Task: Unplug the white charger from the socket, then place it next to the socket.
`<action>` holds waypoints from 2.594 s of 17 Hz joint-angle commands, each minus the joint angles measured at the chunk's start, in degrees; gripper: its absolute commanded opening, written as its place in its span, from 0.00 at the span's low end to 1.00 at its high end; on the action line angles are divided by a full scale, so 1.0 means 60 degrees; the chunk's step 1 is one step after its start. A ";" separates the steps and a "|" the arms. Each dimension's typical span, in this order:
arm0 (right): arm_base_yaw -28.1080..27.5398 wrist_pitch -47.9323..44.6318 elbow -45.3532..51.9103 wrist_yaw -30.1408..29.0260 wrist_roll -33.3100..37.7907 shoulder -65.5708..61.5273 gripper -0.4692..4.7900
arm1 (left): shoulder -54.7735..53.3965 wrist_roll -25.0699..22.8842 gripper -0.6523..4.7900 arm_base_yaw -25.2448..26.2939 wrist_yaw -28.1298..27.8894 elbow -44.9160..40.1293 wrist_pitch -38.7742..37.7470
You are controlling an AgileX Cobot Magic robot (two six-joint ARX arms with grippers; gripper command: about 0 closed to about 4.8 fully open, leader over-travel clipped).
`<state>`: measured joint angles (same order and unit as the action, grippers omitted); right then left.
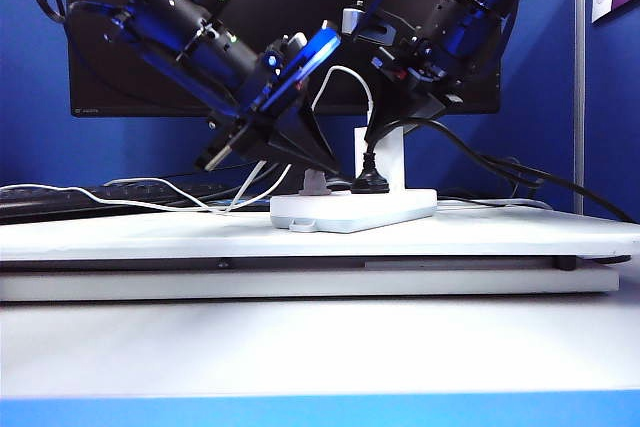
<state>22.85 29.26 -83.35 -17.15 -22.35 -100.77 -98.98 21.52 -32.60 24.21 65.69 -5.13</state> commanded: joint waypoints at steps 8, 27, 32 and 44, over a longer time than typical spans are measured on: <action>0.0066 0.0346 -0.0004 -0.0175 0.0007 -0.0036 0.18 | -0.0488 -0.0259 0.11 -0.0029 -0.0412 0.0109 0.0226; 0.0393 -0.0266 -0.0011 -0.0386 0.0503 0.0313 0.09 | -0.0710 -0.0699 0.11 -0.0029 -0.0678 0.0117 0.0175; 0.0433 -0.0514 -0.0011 -0.0616 0.0765 0.0393 0.09 | -0.1005 -0.0710 0.11 -0.0029 -0.0630 0.0113 0.0073; 0.0248 -0.0929 -0.0007 -0.1107 0.0885 0.0503 0.09 | -0.1045 -0.0874 0.11 -0.0098 -0.0572 0.0117 0.0091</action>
<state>23.42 27.53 -82.50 -16.71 -18.55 -99.44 -103.85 16.53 -33.12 23.38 66.89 -2.09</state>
